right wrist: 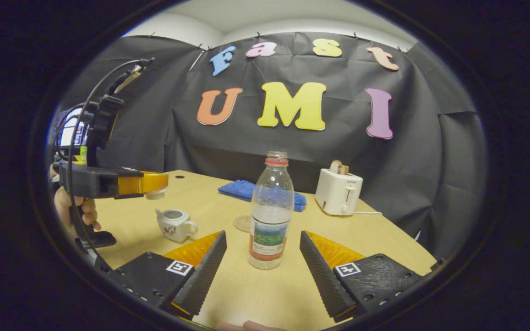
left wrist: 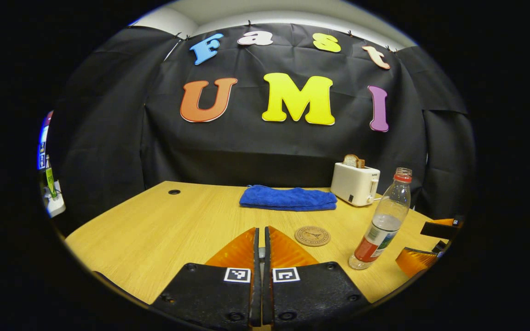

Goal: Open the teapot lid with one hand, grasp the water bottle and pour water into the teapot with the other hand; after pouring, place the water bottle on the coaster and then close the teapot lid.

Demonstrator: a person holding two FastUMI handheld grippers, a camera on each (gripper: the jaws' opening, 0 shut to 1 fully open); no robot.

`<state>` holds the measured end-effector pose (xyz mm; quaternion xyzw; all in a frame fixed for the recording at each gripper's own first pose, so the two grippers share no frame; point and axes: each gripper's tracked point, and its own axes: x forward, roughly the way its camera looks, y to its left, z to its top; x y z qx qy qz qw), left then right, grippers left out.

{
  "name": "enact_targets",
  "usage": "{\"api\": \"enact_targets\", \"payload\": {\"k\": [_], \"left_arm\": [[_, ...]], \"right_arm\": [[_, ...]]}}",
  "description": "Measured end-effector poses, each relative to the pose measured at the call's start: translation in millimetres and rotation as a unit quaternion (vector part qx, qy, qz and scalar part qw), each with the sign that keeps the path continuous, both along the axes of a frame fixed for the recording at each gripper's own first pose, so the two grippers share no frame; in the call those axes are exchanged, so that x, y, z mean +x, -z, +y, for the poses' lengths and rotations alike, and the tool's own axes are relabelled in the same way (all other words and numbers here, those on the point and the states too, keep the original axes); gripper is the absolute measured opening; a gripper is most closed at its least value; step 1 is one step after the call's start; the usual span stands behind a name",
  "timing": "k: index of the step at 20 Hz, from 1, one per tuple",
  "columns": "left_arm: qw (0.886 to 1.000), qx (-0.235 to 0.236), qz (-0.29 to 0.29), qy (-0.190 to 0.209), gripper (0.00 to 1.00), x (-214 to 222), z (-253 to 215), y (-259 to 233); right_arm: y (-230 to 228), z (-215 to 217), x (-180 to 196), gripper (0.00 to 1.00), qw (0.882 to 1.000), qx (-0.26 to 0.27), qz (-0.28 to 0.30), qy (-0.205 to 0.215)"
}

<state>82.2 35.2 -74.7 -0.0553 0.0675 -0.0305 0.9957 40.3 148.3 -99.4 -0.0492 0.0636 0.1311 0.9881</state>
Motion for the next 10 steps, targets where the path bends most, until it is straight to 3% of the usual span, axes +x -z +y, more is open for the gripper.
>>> {"api": "enact_targets", "payload": {"k": [2,4,6,10], "left_arm": [[1.000,0.018,0.014,-0.005,0.04,-5.1,9.6,2.4],[1.000,0.012,0.028,0.000,0.04,-8.8,13.9,4.1],[0.999,0.001,0.032,0.001,0.03,-13.5,19.5,0.0],[1.000,-0.018,0.015,0.003,0.04,-26.3,30.3,-21.9]], "right_arm": [[-1.3,8.8,11.9,0.99,1.000,0.005,-0.008,0.006],[-4.6,10.4,26.1,0.94,1.000,0.013,-0.015,0.023],[0.1,6.4,41.1,0.96,0.998,0.021,-0.008,0.051],[4.8,18.7,63.5,0.96,0.997,0.054,0.016,0.054]]}}
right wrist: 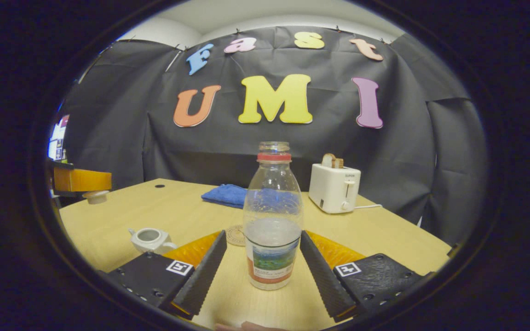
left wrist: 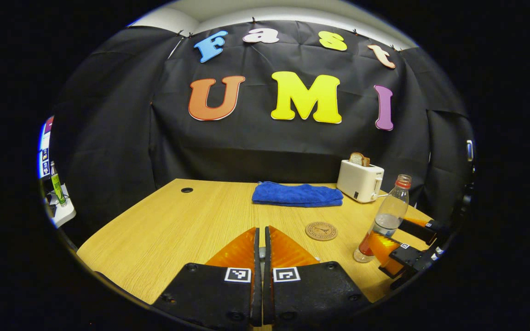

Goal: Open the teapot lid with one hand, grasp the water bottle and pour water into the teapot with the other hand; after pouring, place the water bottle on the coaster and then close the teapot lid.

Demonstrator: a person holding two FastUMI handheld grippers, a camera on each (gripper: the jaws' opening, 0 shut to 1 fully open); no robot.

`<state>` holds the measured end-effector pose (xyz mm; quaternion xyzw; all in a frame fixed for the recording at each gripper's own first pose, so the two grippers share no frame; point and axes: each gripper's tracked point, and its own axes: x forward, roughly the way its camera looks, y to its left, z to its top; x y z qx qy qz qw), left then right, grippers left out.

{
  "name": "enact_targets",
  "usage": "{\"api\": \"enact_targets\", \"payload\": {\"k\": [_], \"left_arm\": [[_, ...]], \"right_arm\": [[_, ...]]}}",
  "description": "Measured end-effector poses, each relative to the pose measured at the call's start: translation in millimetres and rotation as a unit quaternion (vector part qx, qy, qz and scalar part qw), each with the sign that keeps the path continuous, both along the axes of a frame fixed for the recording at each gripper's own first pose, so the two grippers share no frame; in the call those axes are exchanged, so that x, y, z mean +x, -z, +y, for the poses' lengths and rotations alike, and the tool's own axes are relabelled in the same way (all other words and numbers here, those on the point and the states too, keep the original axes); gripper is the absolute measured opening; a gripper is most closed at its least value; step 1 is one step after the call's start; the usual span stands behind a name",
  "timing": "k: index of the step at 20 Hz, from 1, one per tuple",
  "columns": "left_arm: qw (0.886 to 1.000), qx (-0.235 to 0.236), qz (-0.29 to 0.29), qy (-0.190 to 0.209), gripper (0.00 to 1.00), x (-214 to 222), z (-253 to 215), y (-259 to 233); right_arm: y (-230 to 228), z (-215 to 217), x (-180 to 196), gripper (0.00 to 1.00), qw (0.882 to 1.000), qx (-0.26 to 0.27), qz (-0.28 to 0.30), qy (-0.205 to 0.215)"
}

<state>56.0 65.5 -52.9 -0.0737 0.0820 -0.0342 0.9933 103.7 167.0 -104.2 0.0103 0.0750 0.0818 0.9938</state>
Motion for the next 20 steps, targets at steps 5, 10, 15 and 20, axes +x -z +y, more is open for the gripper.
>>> {"api": "enact_targets", "payload": {"k": [5,10,15,20], "left_arm": [[1.000,-0.003,-0.015,-0.011,0.03,-10.6,25.4,-17.2],[0.999,-0.034,-0.008,-0.009,0.04,-12.6,36.1,-12.0],[0.999,-0.034,-0.024,0.020,0.04,-13.2,31.2,-16.0],[0.999,-0.017,-0.030,0.019,0.03,-16.5,39.5,-18.1]], "right_arm": [[-0.1,4.6,17.4,0.99,1.000,-0.010,0.007,0.005],[-5.8,7.0,29.0,0.96,1.000,-0.011,0.002,0.015],[-5.4,6.3,30.3,0.76,0.999,-0.032,0.004,0.018],[-16.6,9.8,23.6,0.74,0.996,-0.085,0.009,0.011]]}}
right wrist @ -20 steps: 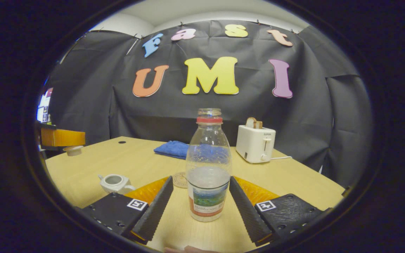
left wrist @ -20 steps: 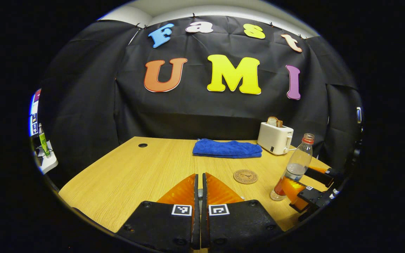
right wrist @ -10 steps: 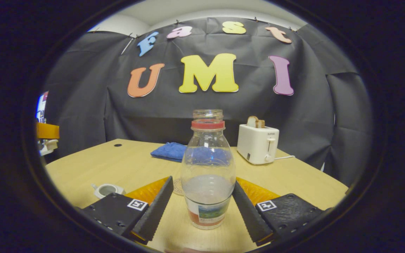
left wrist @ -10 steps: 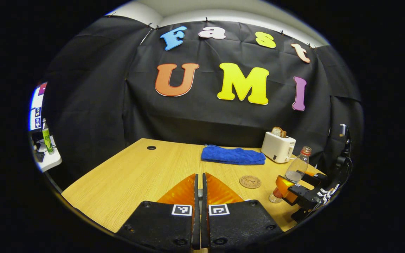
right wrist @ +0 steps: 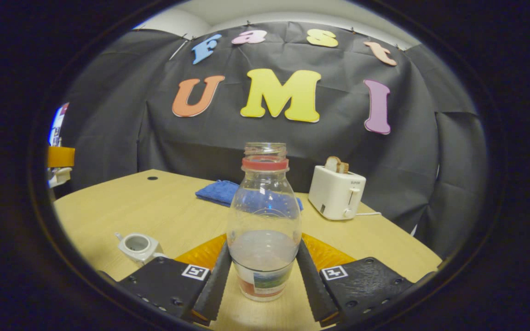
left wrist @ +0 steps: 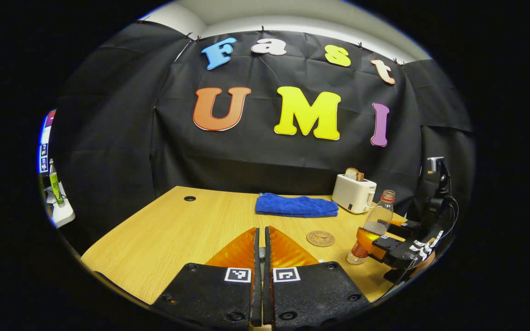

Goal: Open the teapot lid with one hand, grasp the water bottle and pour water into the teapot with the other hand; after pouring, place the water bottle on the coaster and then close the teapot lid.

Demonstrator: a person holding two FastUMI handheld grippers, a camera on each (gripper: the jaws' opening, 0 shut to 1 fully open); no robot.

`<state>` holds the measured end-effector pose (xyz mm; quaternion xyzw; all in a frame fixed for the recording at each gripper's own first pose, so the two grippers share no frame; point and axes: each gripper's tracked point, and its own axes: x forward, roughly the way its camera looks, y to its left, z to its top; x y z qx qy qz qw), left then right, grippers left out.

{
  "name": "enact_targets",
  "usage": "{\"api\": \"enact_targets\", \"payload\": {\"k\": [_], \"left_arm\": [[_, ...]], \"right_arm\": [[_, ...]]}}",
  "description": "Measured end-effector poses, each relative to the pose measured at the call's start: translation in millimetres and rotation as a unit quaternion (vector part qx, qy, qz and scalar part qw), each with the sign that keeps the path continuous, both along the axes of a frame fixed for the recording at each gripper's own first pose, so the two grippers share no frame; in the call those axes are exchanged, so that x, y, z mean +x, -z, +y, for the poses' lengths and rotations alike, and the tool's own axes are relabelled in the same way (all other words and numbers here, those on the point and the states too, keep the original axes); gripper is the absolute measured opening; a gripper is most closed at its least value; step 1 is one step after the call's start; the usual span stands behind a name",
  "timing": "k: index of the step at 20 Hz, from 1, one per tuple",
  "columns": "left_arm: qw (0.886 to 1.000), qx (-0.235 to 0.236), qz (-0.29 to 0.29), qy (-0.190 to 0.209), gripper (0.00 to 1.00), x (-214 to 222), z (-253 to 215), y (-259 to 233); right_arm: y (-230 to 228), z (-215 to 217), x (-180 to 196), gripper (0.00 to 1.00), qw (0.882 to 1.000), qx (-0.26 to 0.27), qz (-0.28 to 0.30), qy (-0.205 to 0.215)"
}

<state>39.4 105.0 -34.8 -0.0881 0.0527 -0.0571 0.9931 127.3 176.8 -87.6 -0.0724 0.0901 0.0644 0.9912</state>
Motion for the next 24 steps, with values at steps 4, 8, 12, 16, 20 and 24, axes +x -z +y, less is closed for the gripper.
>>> {"api": "enact_targets", "payload": {"k": [4,8,12,16,20,24], "left_arm": [[0.999,0.039,-0.012,-0.018,0.03,-1.2,22.4,-0.7],[0.998,0.051,-0.009,-0.031,0.04,0.3,35.0,1.8],[0.999,0.035,-0.006,-0.032,0.04,-0.2,40.5,3.3],[0.999,0.031,-0.004,-0.030,0.04,-0.9,41.3,5.2],[0.999,0.028,-0.009,-0.041,0.04,-1.5,48.3,0.6],[0.999,0.023,-0.007,-0.042,0.04,-0.2,48.2,2.8]], "right_arm": [[-16.9,-5.5,-0.9,0.73,0.997,-0.072,-0.003,0.011],[-18.5,-2.2,0.4,0.74,0.988,-0.155,0.002,0.015],[-7.3,9.3,-2.4,0.73,0.971,-0.240,-0.003,0.004],[11.1,20.5,-3.8,0.73,0.937,-0.349,-0.014,-0.007],[26.7,32.2,-5.6,0.75,0.909,-0.416,-0.020,-0.030],[22.3,34.4,-3.3,0.74,0.864,-0.500,-0.055,-0.021]]}}
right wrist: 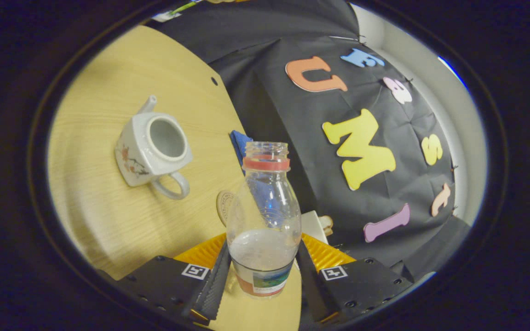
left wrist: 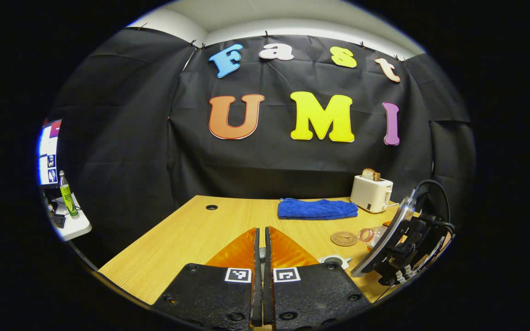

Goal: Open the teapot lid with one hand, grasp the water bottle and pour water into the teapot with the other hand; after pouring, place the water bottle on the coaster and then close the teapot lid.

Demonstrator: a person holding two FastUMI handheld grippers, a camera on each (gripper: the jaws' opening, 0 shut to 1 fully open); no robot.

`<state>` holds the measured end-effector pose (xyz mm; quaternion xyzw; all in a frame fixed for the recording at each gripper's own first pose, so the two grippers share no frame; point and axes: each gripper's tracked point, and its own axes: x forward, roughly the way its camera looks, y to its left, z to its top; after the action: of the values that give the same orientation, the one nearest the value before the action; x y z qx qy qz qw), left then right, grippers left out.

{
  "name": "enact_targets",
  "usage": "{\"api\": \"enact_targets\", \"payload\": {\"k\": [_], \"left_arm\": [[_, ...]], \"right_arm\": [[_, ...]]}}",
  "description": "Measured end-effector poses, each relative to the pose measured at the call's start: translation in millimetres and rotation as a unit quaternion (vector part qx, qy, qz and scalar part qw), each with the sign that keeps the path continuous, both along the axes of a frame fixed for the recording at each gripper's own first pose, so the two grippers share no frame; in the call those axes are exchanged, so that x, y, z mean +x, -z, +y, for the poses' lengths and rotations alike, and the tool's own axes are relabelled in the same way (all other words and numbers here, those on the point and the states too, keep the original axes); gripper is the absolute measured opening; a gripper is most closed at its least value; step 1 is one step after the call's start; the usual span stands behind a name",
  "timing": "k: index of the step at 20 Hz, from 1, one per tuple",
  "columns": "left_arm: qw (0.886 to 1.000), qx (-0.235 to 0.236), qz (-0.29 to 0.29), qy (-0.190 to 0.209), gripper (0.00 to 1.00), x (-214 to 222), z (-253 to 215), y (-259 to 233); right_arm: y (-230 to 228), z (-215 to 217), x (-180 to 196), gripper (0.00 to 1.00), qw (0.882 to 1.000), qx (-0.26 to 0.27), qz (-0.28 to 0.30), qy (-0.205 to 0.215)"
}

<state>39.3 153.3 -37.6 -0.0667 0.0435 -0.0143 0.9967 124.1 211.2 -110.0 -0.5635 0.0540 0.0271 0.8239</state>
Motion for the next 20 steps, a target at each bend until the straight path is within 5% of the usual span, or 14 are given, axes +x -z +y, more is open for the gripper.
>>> {"api": "enact_targets", "payload": {"k": [9,20], "left_arm": [[1.000,0.009,0.010,0.009,0.04,1.3,-3.0,6.5],[1.000,0.017,0.008,0.005,0.04,-2.6,-2.4,2.0]], "right_arm": [[-13.5,8.7,-1.3,0.73,0.986,-0.152,-0.069,-0.016],[-24.5,27.1,-10.2,0.74,0.946,-0.289,-0.141,-0.033]]}}
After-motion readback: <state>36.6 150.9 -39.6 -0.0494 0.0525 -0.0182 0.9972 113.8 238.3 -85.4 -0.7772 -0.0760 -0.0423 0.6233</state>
